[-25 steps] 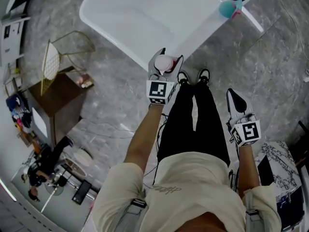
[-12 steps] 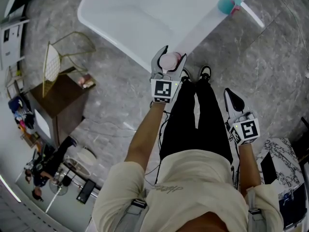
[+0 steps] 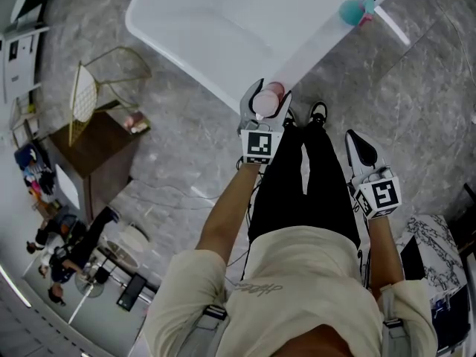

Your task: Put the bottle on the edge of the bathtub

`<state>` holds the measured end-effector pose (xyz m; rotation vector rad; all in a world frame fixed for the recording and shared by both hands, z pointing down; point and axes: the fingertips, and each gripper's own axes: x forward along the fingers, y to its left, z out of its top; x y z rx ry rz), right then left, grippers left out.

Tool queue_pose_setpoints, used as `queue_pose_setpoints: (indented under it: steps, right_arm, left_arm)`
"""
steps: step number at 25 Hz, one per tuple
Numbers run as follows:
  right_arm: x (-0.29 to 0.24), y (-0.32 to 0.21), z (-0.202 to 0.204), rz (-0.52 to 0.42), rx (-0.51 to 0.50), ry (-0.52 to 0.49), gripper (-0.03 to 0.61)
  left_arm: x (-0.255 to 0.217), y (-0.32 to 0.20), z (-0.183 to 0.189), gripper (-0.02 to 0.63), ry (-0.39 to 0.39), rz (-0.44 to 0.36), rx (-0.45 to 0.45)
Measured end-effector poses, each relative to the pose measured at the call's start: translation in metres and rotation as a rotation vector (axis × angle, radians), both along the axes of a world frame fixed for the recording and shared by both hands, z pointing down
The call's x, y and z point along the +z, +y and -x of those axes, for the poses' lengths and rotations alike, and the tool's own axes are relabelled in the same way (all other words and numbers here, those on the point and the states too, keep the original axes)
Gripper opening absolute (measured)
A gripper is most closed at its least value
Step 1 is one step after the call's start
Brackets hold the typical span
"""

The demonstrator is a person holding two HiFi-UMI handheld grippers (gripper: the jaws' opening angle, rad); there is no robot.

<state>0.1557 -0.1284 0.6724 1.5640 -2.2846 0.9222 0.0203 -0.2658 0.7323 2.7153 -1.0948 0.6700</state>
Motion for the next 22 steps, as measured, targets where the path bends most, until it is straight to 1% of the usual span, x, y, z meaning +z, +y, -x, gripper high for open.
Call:
queue_pose_setpoints:
  steps: [7, 13, 16, 22]
  right_arm:
    - [-0.001, -0.011, 0.006, -0.004, -0.003, -0.003, 0.002]
    - [-0.015, -0.021, 0.008, -0.033, -0.008, -0.003, 0.002]
    - [-0.024, -0.027, 0.005, -0.055, -0.008, 0.001, 0.002]
    - [-0.045, -0.039, 0.009, -0.095, -0.027, 0.002, 0.002]
  left_arm:
    - [0.003, -0.002, 0.003, 0.314, 0.002, 0.005, -0.019]
    - [0.006, 0.003, 0.000, 0.369, -0.020, 0.024, -0.002]
    - [-0.002, 0.004, -0.002, 0.390, -0.026, 0.013, 0.004]
    - [-0.031, 0.002, 0.004, 0.380, -0.024, -0.012, -0.010]
